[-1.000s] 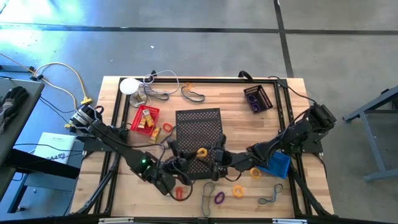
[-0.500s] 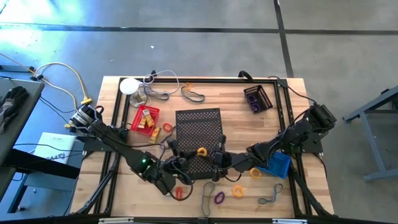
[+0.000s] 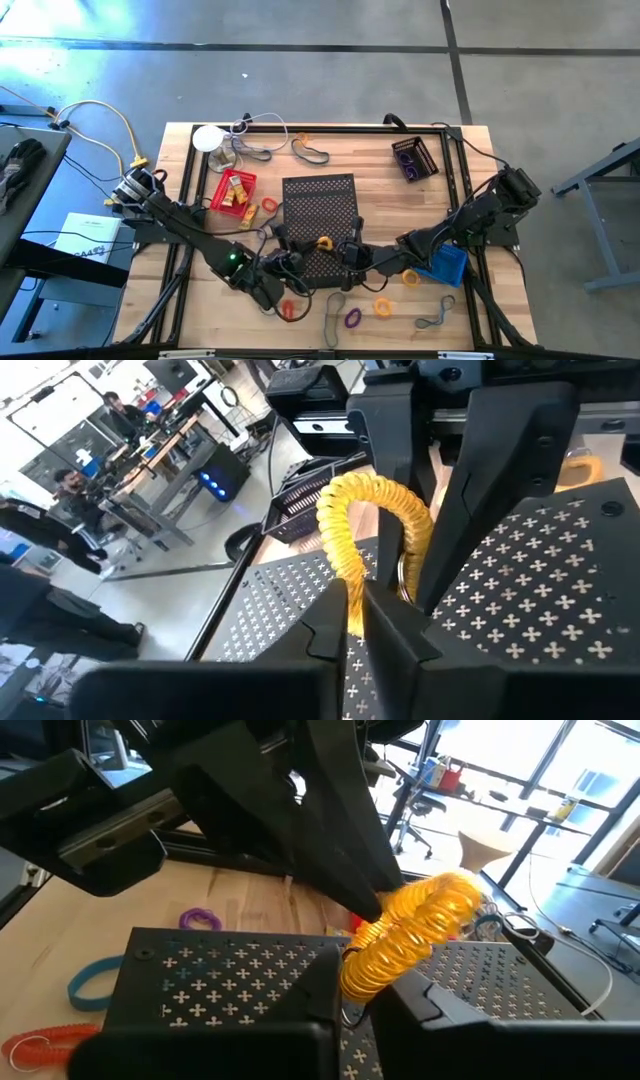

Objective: Pick & Place Office Desk Supplies
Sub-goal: Put the yellow spring keychain into the black bin

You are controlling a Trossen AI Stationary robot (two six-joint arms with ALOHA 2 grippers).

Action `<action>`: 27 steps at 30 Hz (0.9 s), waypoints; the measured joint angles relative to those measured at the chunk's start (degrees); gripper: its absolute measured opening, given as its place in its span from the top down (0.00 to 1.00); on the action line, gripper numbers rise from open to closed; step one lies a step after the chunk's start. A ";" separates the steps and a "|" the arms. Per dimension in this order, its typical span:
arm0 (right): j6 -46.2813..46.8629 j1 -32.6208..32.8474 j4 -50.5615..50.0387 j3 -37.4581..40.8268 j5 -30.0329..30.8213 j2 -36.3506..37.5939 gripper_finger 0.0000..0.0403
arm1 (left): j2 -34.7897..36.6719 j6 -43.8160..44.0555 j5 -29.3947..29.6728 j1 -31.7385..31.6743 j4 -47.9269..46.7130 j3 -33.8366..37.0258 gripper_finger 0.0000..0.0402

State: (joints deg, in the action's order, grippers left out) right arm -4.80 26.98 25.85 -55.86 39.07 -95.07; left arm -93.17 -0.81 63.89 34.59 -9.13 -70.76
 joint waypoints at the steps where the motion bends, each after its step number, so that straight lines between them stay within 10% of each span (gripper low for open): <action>1: -0.02 0.00 0.00 0.00 -0.02 0.00 0.95 | 0.00 -0.71 0.00 0.00 0.00 0.00 0.91; 10: -1.22 0.23 -1.89 0.00 2.46 0.00 0.95 | 0.00 -3.95 0.00 1.04 0.00 0.00 0.67; 27: -5.73 6.74 -16.42 0.00 50.83 0.13 0.95 | 0.03 1.04 -1.63 1.89 0.20 0.00 0.56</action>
State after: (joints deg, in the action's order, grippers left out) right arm -10.53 33.72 9.43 -55.86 89.90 -94.93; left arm -93.14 0.24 62.26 36.48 -8.93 -70.76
